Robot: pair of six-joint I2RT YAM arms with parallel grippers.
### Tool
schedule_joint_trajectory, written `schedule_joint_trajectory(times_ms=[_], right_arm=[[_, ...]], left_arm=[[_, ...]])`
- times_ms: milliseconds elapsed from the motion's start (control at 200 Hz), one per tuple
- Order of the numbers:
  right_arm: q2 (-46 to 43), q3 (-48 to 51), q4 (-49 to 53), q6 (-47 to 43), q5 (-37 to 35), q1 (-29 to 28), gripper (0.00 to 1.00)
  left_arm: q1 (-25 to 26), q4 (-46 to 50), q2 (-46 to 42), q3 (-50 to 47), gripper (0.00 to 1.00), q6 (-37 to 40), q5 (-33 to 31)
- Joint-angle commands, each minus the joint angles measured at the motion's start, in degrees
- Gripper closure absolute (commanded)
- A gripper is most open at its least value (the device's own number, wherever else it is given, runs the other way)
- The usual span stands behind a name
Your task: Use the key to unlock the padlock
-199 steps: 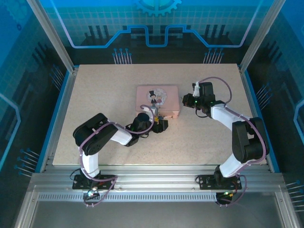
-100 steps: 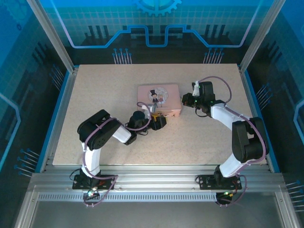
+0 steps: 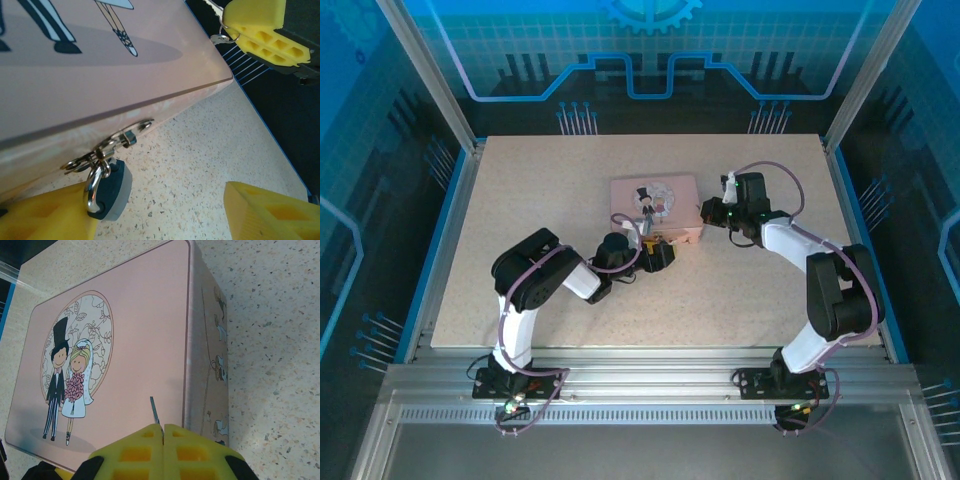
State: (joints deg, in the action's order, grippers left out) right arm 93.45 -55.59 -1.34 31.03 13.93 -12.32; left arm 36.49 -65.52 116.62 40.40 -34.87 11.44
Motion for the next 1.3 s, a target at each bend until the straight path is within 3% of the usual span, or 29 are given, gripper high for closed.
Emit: schedule_joint_trajectory(times_ms=[0,165,315,465,675,841,956,1296], right_arm=[[0.14,-0.26,-0.48,-0.8,0.47,-0.43,1.0],[0.59,-0.15,-1.12,-0.33,1.26,-0.73,1.0],[0.76,-0.04,-1.12,-0.26,1.36,-1.36,1.0],[0.57,0.64,-1.46,-0.17,1.18,-1.58,1.0],[0.51,0.93,-1.47,-0.26,1.1,-1.53,1.0],[0.59,1.15,-1.57,-0.23,1.18,-1.56,1.0],[0.49,1.45,-1.82,-0.18,1.27,-1.55,1.0],[-0.11,2.02,-2.0,-0.17,1.34,-1.48,1.0]], left_arm=[[0.14,-4.45,1.32,0.33,0.35,-0.82,0.55],[0.25,-8.14,2.88,0.94,0.34,-2.56,1.83],[0.43,-8.4,2.75,1.47,0.27,-2.42,1.32],[0.44,-8.09,2.79,1.55,0.29,-2.46,0.56],[0.35,-9.09,3.45,1.3,0.48,-3.34,0.61],[-0.25,-8.68,2.41,-0.51,0.49,-3.1,0.47],[-1.12,-8.27,1.56,-1.79,0.56,-3.25,0.64],[-2.33,-3.44,-0.05,-0.81,0.85,-3.58,2.55]])
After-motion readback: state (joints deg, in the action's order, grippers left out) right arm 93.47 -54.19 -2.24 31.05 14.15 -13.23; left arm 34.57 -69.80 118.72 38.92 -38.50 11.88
